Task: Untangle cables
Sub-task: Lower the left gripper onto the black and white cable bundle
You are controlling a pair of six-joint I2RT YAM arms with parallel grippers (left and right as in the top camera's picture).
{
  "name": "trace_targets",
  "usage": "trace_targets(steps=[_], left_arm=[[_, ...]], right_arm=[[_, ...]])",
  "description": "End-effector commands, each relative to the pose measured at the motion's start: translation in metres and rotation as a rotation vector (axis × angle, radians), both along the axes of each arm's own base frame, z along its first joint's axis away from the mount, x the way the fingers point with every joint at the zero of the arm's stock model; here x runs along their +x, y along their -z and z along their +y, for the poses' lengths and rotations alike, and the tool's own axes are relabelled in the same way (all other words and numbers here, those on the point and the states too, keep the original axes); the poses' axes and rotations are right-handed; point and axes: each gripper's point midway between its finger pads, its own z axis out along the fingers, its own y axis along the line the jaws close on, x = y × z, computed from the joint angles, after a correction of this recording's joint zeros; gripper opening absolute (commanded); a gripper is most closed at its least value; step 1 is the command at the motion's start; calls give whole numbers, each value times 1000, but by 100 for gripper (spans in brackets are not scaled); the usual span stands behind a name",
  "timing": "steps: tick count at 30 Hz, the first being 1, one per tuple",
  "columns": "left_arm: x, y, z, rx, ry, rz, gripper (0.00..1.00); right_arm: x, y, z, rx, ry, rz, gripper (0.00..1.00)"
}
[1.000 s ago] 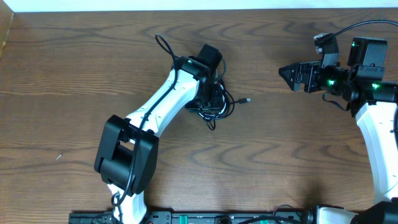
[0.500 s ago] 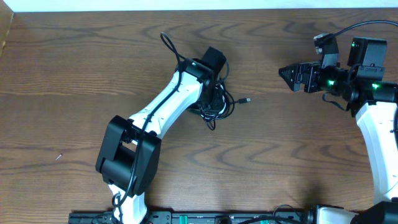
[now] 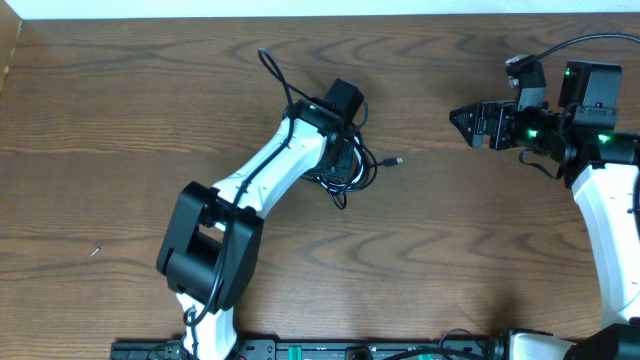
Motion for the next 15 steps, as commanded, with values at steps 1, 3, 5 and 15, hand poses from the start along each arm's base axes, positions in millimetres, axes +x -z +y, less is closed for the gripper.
trace_targets(steps=[1, 3, 5, 15], left_arm=[[-7, 20, -5, -12, 32, 61, 31], [-9, 25, -6, -15, 38, 74, 12], [-8, 24, -6, -16, 40, 71, 7], [-5, -53, -23, -111, 116, -111, 8]], right_arm=[[2, -5, 0, -18, 1, -16, 93], [2, -5, 0, -18, 1, -16, 93], [2, -5, 0, -18, 1, -16, 93], [3, -4, -1, -23, 6, -15, 93]])
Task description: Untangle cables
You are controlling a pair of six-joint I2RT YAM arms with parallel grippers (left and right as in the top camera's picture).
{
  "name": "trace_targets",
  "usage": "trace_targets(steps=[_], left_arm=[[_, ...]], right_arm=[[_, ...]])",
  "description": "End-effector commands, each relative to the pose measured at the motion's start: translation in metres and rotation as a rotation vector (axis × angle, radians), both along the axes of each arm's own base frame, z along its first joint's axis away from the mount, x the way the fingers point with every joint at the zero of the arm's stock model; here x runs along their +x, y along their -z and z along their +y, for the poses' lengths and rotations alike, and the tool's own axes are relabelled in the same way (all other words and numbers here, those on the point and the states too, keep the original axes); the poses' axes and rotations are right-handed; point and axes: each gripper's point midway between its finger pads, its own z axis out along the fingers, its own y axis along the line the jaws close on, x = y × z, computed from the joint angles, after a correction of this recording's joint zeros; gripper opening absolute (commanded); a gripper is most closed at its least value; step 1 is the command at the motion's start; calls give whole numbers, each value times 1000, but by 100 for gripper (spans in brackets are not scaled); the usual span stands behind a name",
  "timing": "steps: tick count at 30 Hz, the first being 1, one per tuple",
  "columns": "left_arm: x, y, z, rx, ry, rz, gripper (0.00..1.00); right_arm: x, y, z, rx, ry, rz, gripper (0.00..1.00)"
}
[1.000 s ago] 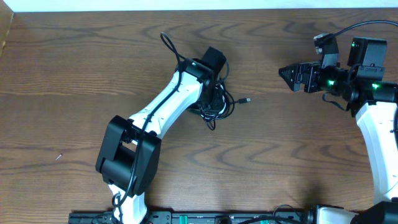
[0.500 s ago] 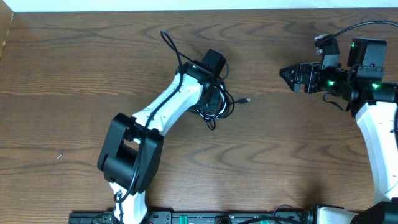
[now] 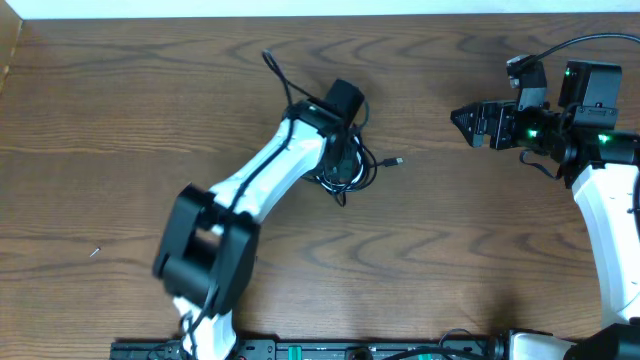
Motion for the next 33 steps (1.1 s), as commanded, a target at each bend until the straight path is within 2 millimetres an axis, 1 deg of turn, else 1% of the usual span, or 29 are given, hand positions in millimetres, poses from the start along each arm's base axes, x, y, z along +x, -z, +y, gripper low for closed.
trace_targets(steps=[1, 3, 5, 9, 12, 13, 14, 15, 16, 17, 18, 19, 23, 26, 30, 31, 33], left_arm=[[-5, -47, -16, -62, 66, -110, 7], [-12, -49, -26, -66, 97, -113, 7], [-22, -44, -37, -60, 132, -99, 7], [-49, -28, -69, -78, 226, -38, 8], [-66, -11, -83, -55, 278, -1, 8], [-71, -5, -87, -45, 292, 12, 11], [-75, 1, -90, -36, 304, 24, 23], [-79, 6, -92, -27, 314, 37, 45], [-83, 10, -94, -20, 323, 45, 58], [-84, 11, -95, -17, 328, 48, 65], [-84, 11, -95, -17, 329, 49, 70], [-84, 11, -95, -17, 330, 47, 71], [-78, 4, -94, -26, 352, 26, 73], [-73, -9, -93, -34, 345, 6, 73], [-67, -37, -90, -67, 332, -46, 73], [-64, -50, -89, -84, 325, -76, 73], [-59, -68, -84, -95, 312, -125, 73]], right_arm=[[2, -6, 2, -8, -8, -17, 94], [2, -6, 2, -8, -8, -17, 93], [2, -6, 2, -8, -7, -16, 93], [1, -6, 2, -8, -8, -15, 94], [1, -5, 2, -7, -7, -11, 94], [0, -5, 2, -7, -8, -8, 94], [0, -4, 2, -7, -8, -7, 94], [0, -4, 2, -7, -8, -4, 94], [-1, -4, 2, -7, -8, -1, 94], [-1, -3, 2, -6, -7, 1, 94], [-2, -3, 2, -7, -8, 3, 94], [-2, -3, 2, -6, -8, 4, 94], [-2, -3, 2, -6, -8, 5, 95], [-2, -3, 2, -7, -8, 3, 95], [-1, -3, 2, -7, -7, 2, 96], [-1, -3, 2, -7, -8, 2, 96], [-1, -3, 2, -7, -7, 2, 96]])
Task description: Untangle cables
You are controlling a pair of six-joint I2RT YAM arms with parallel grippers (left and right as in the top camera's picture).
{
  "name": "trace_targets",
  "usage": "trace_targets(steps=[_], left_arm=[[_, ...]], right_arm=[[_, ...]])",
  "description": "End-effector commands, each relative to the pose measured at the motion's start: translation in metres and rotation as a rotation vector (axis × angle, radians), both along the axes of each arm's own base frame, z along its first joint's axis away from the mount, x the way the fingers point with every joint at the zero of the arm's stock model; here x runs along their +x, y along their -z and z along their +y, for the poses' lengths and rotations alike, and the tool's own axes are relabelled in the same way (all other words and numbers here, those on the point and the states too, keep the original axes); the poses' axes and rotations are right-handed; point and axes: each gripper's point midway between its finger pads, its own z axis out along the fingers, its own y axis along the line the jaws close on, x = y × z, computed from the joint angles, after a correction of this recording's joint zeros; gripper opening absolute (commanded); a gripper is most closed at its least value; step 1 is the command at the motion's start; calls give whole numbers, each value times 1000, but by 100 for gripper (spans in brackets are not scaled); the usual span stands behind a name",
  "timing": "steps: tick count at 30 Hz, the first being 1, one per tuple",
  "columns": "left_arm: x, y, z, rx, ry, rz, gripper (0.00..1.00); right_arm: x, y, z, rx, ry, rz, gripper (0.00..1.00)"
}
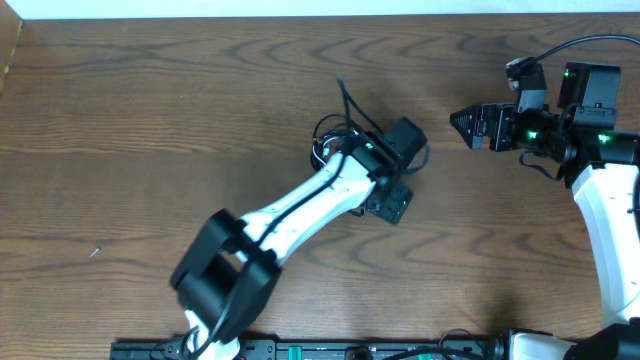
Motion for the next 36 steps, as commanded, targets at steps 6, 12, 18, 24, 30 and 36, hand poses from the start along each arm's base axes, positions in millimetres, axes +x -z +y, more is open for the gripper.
trace_targets(steps=[6, 12, 18, 24, 30, 36], left_arm=[[36, -113, 30, -111, -95, -299, 78], [61, -118, 79, -67, -422, -325, 78], [74, -71, 127, -17, -847, -177, 64], [83, -27, 98, -95, -841, -6, 52], [75, 17, 85, -68, -906, 142, 42], [71, 36, 87, -21, -929, 178, 40]], right_arm=[[2, -6, 2, -6, -9, -19, 96], [2, -6, 2, -5, -10, -18, 96], [1, -5, 2, -6, -9, -11, 96], [2, -3, -2, -25, 7, -10, 96], [1, -2, -2, -25, 7, -3, 96], [0, 0, -5, -44, 23, 8, 96]])
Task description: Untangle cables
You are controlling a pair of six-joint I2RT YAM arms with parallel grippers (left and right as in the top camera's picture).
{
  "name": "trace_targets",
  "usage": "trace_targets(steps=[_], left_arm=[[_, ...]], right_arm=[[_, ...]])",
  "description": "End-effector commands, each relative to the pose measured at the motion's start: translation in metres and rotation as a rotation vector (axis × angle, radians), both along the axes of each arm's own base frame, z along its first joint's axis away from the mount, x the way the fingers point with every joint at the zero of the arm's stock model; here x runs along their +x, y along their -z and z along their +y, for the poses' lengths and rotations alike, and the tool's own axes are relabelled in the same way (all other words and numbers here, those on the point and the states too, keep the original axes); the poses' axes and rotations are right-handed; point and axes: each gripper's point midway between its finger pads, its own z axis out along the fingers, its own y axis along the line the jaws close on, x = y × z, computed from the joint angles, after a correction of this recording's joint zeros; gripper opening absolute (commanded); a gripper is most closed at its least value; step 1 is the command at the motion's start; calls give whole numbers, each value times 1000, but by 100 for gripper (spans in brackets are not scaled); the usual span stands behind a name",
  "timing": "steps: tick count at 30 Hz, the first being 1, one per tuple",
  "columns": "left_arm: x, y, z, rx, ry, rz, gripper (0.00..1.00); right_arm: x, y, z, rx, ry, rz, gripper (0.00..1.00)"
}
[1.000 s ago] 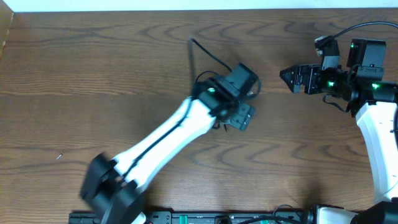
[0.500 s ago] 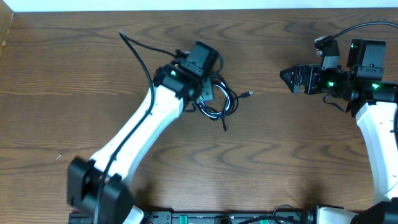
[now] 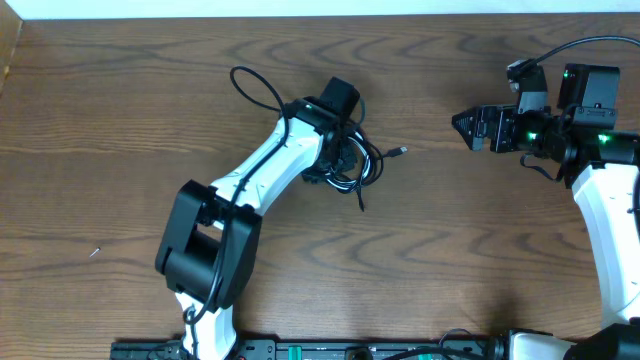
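Observation:
A tangle of black cables (image 3: 352, 168) lies at the middle of the table. One long loop (image 3: 250, 88) of it reaches up and to the left. A small metal plug (image 3: 400, 152) pokes out to the right, and a loose end (image 3: 360, 203) trails toward the front. My left gripper (image 3: 338, 158) points down into the tangle and is shut on the cables; the wrist partly hides its fingers. My right gripper (image 3: 458, 120) hovers far to the right, well apart from the cables, shut and holding nothing.
The brown wooden table (image 3: 120, 120) carries only the cables. A pale strip (image 3: 300, 8) runs along its far edge. A tiny light speck (image 3: 95, 252) lies front left. The arm bases (image 3: 300, 350) line the front edge.
My left arm is back to the left from a spot right of centre. The tangle came with it. The loop now spreads wide at upper left, and the plug and a loose end show.
At the two oldest moments my left gripper was in the tangle at mid-table, with a narrow loop standing above it. Then arm and cables were further right. Now both are back left, with the loop wider. The right arm has stayed still throughout.

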Motion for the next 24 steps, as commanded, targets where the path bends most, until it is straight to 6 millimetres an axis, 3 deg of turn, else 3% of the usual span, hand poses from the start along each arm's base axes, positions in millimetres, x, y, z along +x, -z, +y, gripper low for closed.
trace_targets(steps=[1, 7, 14, 24], left_arm=[[-6, 10, 1, -1, -43, 45, 40], [-5, 27, 0, 8, -88, 73, 39], [9, 36, -8, -19, -87, 29, 36], [4, 51, -4, 22, -85, 51, 35]], right_arm=[[2, -5, 0, -16, -1, -14, 96], [2, -5, 0, -16, -1, -12, 96], [2, -4, 0, -16, -1, -11, 96], [2, -5, 0, -16, -1, -12, 96]])
